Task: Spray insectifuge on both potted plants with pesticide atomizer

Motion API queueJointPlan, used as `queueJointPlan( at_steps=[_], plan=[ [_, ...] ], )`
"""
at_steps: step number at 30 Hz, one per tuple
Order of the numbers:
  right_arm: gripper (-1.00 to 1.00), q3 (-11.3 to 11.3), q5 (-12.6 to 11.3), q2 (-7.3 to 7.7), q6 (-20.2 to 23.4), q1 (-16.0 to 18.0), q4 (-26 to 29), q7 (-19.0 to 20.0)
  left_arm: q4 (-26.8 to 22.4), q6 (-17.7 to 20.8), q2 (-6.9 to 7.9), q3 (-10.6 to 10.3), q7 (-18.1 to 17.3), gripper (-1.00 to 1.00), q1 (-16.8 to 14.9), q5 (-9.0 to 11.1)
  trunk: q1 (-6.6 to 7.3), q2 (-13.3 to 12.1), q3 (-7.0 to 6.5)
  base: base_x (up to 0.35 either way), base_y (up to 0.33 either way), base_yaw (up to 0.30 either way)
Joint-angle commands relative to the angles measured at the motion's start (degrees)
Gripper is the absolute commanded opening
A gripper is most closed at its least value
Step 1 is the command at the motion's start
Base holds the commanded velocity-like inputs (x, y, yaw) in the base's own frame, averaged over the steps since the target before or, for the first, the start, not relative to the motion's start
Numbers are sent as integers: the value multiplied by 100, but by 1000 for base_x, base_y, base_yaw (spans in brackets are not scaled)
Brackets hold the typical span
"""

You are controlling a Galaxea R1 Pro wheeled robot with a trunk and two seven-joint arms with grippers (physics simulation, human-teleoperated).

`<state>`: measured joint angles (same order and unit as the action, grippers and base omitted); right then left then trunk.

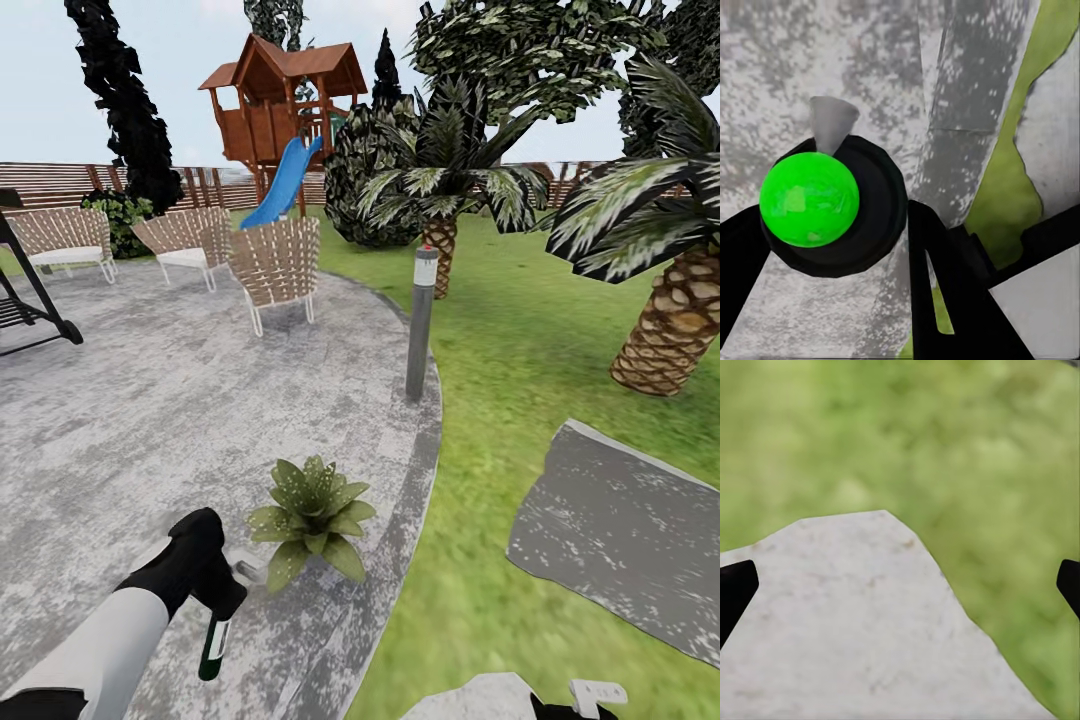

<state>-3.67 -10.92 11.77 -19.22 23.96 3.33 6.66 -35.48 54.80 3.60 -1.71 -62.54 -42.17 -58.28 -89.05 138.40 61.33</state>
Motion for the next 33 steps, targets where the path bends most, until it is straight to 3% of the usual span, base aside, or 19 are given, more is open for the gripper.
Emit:
queueJointPlan(
  at_steps=[1, 6, 19, 23, 30, 33],
  plan=[
    [100, -37, -60, 7, -20, 4, -10, 29, -3, 40, 46, -11, -55, -100, 1, -31, 1, 2, 5, 0, 0, 0],
    [100, -37, -60, 17, -18, 4, -16, 29, 33, 40, 510, 2, -63, -100, 7, 28, 1, 2, 5, 1, 0, 0],
    [100, -37, -62, -10, -20, 4, 0, 29, 49, 39, 444, 1, -56, -100, 7, 43, 1, 2, 5, 136, -181, 0],
    [100, -37, -60, -16, -17, 4, 1, 29, 22, 40, 462, 5, -56, -100, 7, 37, 1, 2, 5, 4, -237, 167],
    [100, -37, -61, -15, -20, 4, 0, 29, 81, 25, 623, 40, -49, -100, 15, 30, 1, 2, 5, 0, -32, 269],
    [100, -37, -63, -10, -19, 4, -2, 29, 48, 20, 611, 45, -48, -100, 27, 32, 1, 2, 5, 0, -2, 138]
  ],
)
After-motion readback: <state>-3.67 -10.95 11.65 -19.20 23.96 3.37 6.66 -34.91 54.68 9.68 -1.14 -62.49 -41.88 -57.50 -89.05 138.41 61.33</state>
